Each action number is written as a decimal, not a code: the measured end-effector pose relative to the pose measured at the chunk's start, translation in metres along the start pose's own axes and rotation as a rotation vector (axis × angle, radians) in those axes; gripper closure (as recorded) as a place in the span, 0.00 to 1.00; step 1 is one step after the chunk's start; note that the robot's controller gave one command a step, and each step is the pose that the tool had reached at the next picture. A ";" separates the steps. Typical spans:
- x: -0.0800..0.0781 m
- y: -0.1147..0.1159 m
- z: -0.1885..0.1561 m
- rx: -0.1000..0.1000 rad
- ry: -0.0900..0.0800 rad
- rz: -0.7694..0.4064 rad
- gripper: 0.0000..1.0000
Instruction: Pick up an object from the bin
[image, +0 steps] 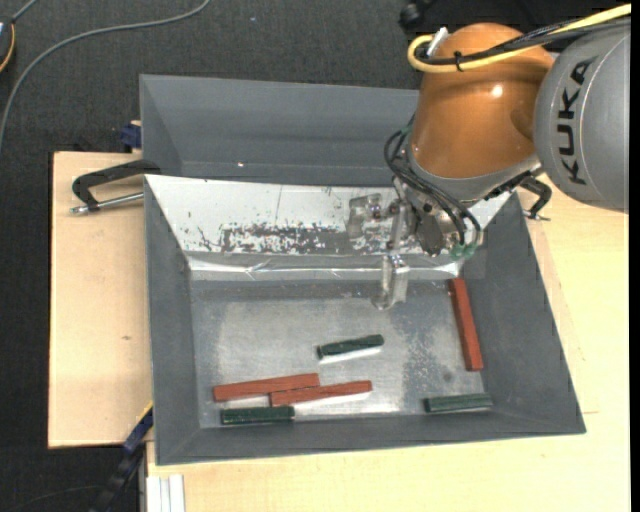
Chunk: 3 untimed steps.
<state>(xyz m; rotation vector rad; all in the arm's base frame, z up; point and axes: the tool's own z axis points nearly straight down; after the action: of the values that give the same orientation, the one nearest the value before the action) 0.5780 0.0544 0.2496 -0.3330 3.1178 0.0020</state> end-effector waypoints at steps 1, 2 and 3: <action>0.048 -0.049 0.143 0.000 0.013 0.114 0.00; 0.035 -0.036 0.179 0.000 0.005 0.196 0.00; 0.035 -0.037 0.179 0.000 0.005 0.196 1.00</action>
Offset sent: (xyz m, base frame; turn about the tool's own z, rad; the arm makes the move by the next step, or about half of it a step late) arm -0.0337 -0.0563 -0.1391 0.1106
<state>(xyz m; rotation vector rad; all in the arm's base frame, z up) 0.5528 0.0117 0.0707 -0.0271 3.1406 0.0026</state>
